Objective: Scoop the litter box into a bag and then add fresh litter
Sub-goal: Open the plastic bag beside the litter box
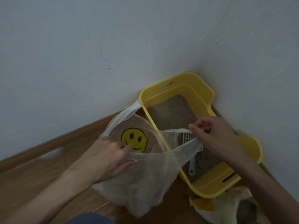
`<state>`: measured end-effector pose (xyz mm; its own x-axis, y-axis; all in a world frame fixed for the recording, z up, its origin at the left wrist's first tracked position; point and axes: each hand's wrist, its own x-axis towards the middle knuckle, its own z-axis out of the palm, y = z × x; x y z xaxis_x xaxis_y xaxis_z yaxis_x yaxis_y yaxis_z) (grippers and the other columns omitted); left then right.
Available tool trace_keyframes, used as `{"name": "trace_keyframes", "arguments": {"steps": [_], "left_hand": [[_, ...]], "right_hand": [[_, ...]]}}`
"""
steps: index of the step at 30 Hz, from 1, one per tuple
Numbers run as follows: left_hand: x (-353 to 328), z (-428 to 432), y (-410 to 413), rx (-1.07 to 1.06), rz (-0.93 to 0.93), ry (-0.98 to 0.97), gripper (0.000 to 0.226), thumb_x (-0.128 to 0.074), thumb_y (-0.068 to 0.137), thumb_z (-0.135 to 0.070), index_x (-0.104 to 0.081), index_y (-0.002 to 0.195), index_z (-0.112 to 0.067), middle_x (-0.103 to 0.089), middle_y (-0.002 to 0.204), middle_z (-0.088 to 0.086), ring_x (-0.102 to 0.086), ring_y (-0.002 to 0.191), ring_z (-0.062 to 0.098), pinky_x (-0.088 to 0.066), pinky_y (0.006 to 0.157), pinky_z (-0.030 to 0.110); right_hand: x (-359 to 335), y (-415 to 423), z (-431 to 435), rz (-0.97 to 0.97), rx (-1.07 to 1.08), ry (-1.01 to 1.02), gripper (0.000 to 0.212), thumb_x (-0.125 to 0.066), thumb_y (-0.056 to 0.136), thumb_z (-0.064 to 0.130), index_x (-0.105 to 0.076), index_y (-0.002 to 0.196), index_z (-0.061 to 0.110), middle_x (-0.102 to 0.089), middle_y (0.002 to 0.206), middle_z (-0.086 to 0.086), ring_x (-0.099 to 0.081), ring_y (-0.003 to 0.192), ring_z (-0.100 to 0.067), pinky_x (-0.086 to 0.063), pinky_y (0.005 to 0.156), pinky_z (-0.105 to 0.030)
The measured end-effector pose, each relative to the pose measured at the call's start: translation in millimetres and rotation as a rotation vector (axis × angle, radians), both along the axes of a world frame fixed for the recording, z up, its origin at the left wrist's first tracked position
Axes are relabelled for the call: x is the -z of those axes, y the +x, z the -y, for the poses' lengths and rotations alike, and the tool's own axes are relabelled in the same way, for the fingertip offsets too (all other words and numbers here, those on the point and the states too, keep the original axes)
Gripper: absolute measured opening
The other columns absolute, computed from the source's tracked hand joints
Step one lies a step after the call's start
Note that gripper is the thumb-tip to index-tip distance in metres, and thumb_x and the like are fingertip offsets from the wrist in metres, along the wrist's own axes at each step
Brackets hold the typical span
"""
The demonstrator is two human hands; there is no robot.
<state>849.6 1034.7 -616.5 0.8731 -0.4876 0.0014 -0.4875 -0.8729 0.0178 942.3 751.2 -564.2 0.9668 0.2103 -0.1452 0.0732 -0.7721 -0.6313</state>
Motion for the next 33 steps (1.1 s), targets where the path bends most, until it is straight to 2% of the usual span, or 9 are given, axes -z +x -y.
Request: {"name": "trace_keyframes", "arguments": {"steps": [3,6,8,12,17,21,26,31,33], "left_hand": [[-14,0,-4,0.027,0.03,0.01,0.041,-0.033,0.094,-0.051,-0.062,0.078,-0.027,-0.058,0.059,-0.008,-0.055,0.046,0.016,-0.044,0.046,0.027],[-30,5,-4,0.079,0.05,0.057,0.02,-0.067,0.081,-0.042,-0.063,0.071,-0.026,-0.057,0.056,-0.006,-0.056,0.043,0.019,-0.041,0.04,0.025],[-37,9,-2,0.099,0.037,0.081,0.028,-0.087,0.06,-0.038,-0.063,0.066,-0.024,-0.056,0.053,-0.004,-0.055,0.042,0.02,-0.039,0.037,0.025],[-48,14,0,0.149,0.052,0.078,0.04,-0.096,0.046,-0.028,-0.063,0.067,-0.021,-0.057,0.056,-0.001,-0.056,0.047,0.021,-0.043,0.04,0.029],[-62,24,0,0.192,0.065,0.094,0.04,-0.096,0.038,-0.022,-0.064,0.061,-0.016,-0.059,0.057,0.003,-0.057,0.05,0.022,-0.043,0.041,0.029],[-66,28,-4,0.202,0.05,0.094,0.037,-0.095,0.045,-0.021,-0.065,0.064,-0.015,-0.059,0.058,0.004,-0.057,0.051,0.022,-0.044,0.042,0.03],[-78,24,-10,0.238,0.033,0.034,0.027,-0.088,0.054,-0.021,-0.062,0.061,-0.015,-0.058,0.056,0.002,-0.055,0.049,0.02,-0.042,0.043,0.026],[-86,9,-23,0.177,-0.114,-0.051,0.02,-0.083,0.064,-0.035,-0.067,0.066,-0.023,-0.057,0.053,-0.005,-0.056,0.046,0.015,-0.039,0.04,0.022],[-91,3,-27,0.086,-0.265,-0.086,0.039,-0.049,0.088,-0.06,-0.07,0.077,-0.03,-0.061,0.062,-0.011,-0.06,0.055,0.01,-0.043,0.045,0.021]], "right_hand": [[-12,-6,4,-0.004,-0.024,-0.058,0.019,-0.063,0.089,0.036,-0.062,0.073,0.027,-0.065,0.061,0.004,-0.062,0.056,-0.008,-0.053,0.052,-0.029],[-23,-5,6,-0.062,-0.132,-0.209,0.018,-0.064,0.089,0.036,-0.059,0.074,0.03,-0.062,0.068,0.007,-0.058,0.06,-0.007,-0.048,0.05,-0.027],[-31,-3,6,-0.106,-0.215,-0.321,0.018,-0.065,0.089,0.037,-0.058,0.074,0.03,-0.057,0.071,0.008,-0.052,0.062,-0.005,-0.037,0.051,-0.022],[-47,1,-2,-0.126,-0.345,-0.56,0.016,-0.065,0.087,0.043,-0.057,0.087,0.029,-0.058,0.089,0.008,-0.054,0.08,-0.009,-0.05,0.066,-0.029],[-55,1,-44,0.176,-0.637,-0.468,0.026,-0.06,0.089,0.014,-0.058,0.114,0.023,-0.055,0.114,0.006,-0.042,0.114,-0.015,-0.045,0.093,-0.033],[-46,-11,-85,0.151,-0.941,-0.461,0.034,-0.06,0.079,-0.006,-0.063,0.103,0.018,-0.06,0.099,0.0,-0.055,0.096,-0.019,-0.053,0.077,-0.039],[-22,-17,-98,-0.031,-1.024,-0.556,0.023,-0.062,0.08,0.007,-0.063,0.1,0.018,-0.063,0.093,-0.005,-0.062,0.081,-0.024,-0.055,0.064,-0.036],[-11,-12,-86,-0.25,-0.859,-0.863,0.039,-0.063,0.089,0.027,-0.054,0.126,0.017,-0.051,0.127,-0.011,-0.045,0.12,-0.035,-0.045,0.097,-0.052],[-12,-13,-88,-0.398,-0.811,-0.984,0.064,-0.061,0.092,0.033,-0.033,0.146,0.017,-0.026,0.15,-0.016,-0.023,0.137,-0.045,-0.03,0.107,-0.063]]}}
